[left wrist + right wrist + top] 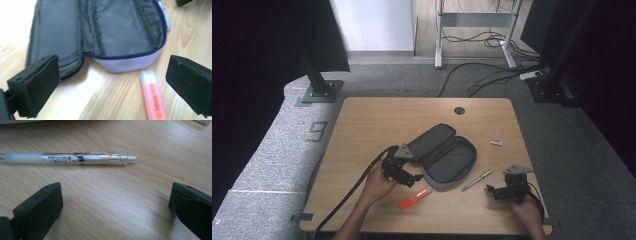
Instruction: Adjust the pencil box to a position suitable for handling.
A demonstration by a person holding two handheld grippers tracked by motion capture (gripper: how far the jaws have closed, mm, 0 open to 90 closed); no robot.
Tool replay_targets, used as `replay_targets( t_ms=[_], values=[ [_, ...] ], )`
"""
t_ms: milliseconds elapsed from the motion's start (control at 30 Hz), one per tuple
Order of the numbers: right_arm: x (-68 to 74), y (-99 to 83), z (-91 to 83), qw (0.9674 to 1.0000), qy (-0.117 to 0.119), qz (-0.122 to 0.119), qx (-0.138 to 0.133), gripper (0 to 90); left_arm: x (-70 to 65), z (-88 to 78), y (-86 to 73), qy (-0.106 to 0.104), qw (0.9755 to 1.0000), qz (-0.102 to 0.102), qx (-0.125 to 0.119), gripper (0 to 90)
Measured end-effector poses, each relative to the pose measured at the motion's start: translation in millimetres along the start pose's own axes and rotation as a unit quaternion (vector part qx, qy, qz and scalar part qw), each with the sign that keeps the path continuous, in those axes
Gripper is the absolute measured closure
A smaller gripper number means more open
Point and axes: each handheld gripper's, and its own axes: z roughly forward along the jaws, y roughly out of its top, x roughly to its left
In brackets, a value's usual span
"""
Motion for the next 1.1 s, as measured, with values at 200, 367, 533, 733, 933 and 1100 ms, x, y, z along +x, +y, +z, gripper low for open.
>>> replay_targets(
  t_ms=[200, 367, 533, 733, 933, 1100],
  values=[
    [0.0, 0.0, 0.0, 1.0, 0.0, 0.0, 0.0, 0.0, 6.0, -7.6, -14.7, 0.024, 0.9997, -0.002, -0.002, 0.0],
    [0.0, 0.0, 0.0, 1.0, 0.0, 0.0, 0.0, 0.0, 12.0, -11.8, -29.1, 0.036, 0.9993, -0.013, 0.0, 0.0],
    [0.0, 0.0, 0.0, 1.0, 0.0, 0.0, 0.0, 0.0, 16.9, -14.2, -42.8, 0.043, 0.9988, -0.022, -0.003, 0.0],
    [0.1, 0.0, 0.0, 1.0, 0.0, 0.0, 0.0, 0.0, 21.9, -15.7, -60.5, 0.051, 0.998, -0.038, -0.007, 0.0],
    [0.6, 0.2, 0.3, 1.0, 0.005, -0.006, 0.0, 0.0, 24.2, -13.1, -74.6, 0.054, 0.9975, -0.044, -0.008, 0.0],
    [0.8, 0.2, 0.3, 1.0, 0.007, -0.007, 0.0, 0.0, 24.3, -7.9, -84.2, 0.062, 0.9973, -0.037, 0.01, 0.0]
  ],
)
